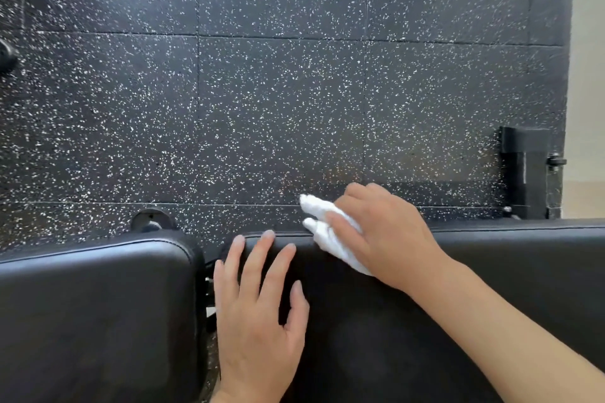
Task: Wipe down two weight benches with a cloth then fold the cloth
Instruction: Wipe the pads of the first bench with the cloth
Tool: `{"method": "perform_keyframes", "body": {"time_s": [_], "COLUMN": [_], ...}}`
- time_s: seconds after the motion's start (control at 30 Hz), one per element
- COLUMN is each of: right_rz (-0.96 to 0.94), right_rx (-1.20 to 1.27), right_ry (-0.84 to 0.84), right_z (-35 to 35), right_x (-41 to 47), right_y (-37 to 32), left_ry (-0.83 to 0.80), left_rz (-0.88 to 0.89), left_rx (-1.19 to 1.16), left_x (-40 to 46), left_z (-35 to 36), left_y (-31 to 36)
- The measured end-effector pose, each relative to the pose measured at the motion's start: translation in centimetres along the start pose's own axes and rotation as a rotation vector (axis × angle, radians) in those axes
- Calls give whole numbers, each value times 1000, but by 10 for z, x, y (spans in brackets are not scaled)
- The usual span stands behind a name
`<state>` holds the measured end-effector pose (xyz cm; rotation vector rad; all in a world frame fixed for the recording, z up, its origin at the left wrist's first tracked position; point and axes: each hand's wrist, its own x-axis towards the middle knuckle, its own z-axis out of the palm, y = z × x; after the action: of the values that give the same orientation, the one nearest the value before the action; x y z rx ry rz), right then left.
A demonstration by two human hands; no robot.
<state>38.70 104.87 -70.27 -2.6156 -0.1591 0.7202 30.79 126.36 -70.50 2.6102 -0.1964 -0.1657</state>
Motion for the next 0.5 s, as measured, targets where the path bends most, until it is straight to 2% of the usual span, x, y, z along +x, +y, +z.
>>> {"method": "perform_keyframes", "body": {"time_s": [0.13, 0.23, 0.37, 0.5], "right_rz": [55, 52, 123, 58], "right_rx": [-53, -92, -122, -124], "right_ry": [213, 327, 386, 343], "right_z": [-14, -10, -2, 12], "right_x": [-43, -52, -40, -18], "right_y": [71, 85, 66, 21], "left_ry": [-13, -1, 36, 34], "left_rz": [62, 123, 130, 144], "left_rx": [84, 123, 153, 181], "left_x": [24, 36, 36, 37], "left_z": [9, 18, 25, 24], "left_y": [9, 11, 11, 13]}}
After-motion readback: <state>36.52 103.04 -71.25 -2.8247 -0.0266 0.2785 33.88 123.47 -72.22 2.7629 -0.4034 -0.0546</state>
